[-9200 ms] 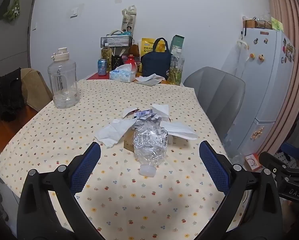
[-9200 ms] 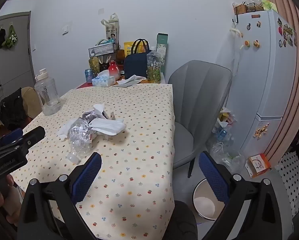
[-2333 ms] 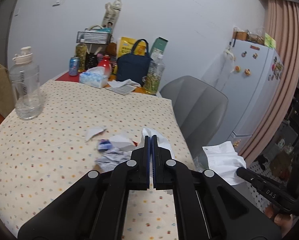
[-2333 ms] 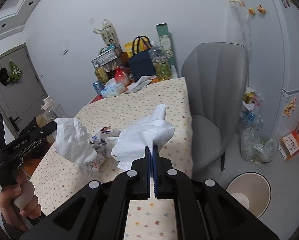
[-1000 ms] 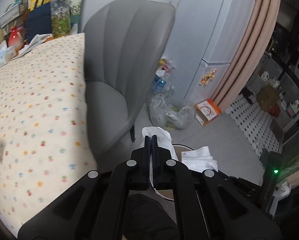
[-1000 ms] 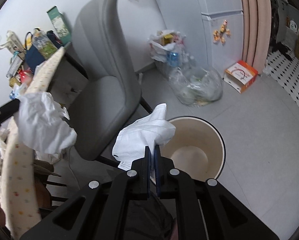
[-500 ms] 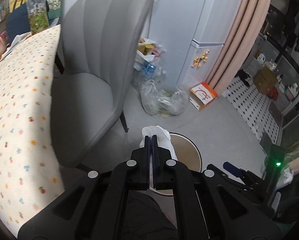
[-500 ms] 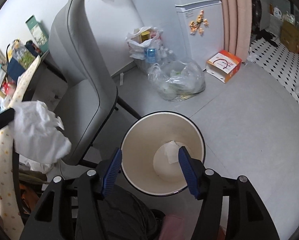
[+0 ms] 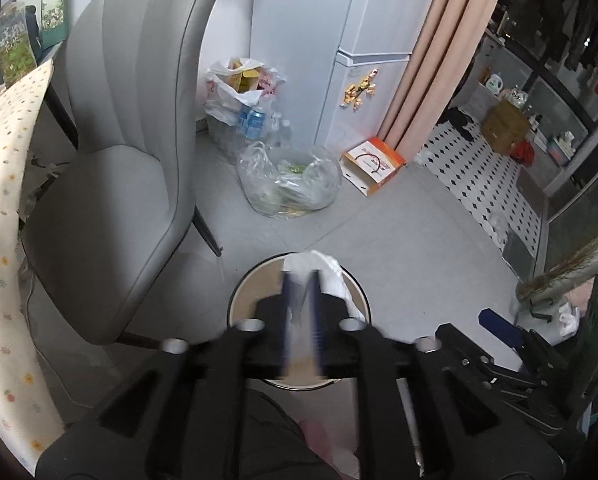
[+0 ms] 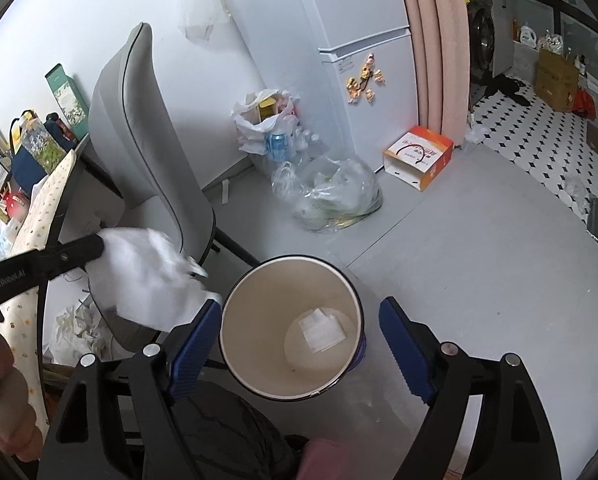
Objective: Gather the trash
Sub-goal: 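Open both grippers above the bin to drop the tissues, then bring both grippers back to the remaining trash on the table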
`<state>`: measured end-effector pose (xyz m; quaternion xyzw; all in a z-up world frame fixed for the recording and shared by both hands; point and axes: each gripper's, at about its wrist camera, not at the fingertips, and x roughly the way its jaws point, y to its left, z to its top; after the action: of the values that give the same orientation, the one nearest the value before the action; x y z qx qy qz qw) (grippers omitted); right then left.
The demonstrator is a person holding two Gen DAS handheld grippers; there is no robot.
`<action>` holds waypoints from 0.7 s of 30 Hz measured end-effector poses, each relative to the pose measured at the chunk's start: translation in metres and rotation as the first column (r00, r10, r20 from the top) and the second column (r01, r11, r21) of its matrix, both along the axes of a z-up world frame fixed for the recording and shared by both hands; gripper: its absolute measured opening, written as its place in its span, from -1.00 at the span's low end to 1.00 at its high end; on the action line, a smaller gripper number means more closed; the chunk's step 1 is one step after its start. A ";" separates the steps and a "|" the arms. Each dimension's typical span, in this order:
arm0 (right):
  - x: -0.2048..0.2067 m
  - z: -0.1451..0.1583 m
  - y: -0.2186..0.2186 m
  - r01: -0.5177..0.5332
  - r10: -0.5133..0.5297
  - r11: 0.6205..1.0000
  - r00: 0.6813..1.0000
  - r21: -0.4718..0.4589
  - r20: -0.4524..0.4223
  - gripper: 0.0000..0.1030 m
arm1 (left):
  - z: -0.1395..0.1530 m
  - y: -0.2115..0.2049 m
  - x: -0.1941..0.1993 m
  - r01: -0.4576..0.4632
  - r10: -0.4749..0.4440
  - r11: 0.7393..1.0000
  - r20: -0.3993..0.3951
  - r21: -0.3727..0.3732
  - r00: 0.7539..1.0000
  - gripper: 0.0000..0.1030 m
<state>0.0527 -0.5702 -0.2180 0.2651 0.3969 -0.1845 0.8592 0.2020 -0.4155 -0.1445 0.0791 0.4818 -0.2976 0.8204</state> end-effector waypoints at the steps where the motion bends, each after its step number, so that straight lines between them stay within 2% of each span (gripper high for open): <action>1: 0.000 0.001 -0.001 0.002 -0.002 1.000 1.000 -0.002 0.003 0.55 | 0.002 0.000 -0.002 0.003 -0.003 1.000 0.002 -0.017 1.000 -0.01; 2: 0.000 0.003 -0.001 0.003 -0.003 1.000 1.000 -0.007 0.009 0.55 | 0.003 0.000 -0.003 0.004 -0.004 1.000 0.016 -0.026 1.000 0.27; 3: 0.000 0.005 0.000 0.001 -0.001 1.000 1.000 -0.013 0.013 0.55 | 0.006 0.001 -0.006 0.004 -0.003 1.000 0.037 -0.025 0.999 0.32; 7: 0.002 0.011 0.006 -0.010 0.011 1.000 1.000 -0.027 0.020 0.60 | 0.014 0.009 -0.005 -0.005 0.006 0.999 0.037 -0.032 0.999 0.41; 9: 0.004 0.014 0.011 -0.018 0.019 0.999 1.000 -0.032 0.022 0.63 | 0.021 0.020 -0.004 -0.036 0.038 0.998 0.048 -0.047 0.998 0.56; 13: 0.004 0.024 0.020 -0.032 0.034 0.998 0.999 -0.050 0.041 0.75 | 0.038 0.043 -0.003 -0.085 0.091 0.994 0.071 -0.075 0.993 0.64; 16: 0.004 0.039 0.029 -0.040 0.045 0.997 0.996 -0.072 0.076 0.85 | 0.055 0.062 -0.006 -0.112 0.122 0.989 0.103 -0.096 0.987 0.78; 21: 0.003 0.067 0.051 -0.071 0.087 0.990 0.988 -0.123 0.130 0.85 | 0.080 0.095 -0.016 -0.162 0.182 0.977 0.157 -0.136 0.971 0.85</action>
<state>0.0553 -0.5196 -0.1508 0.2097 0.3363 -0.1553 0.9049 0.1856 -0.3208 -0.0645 0.0117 0.3965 -0.2464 0.8843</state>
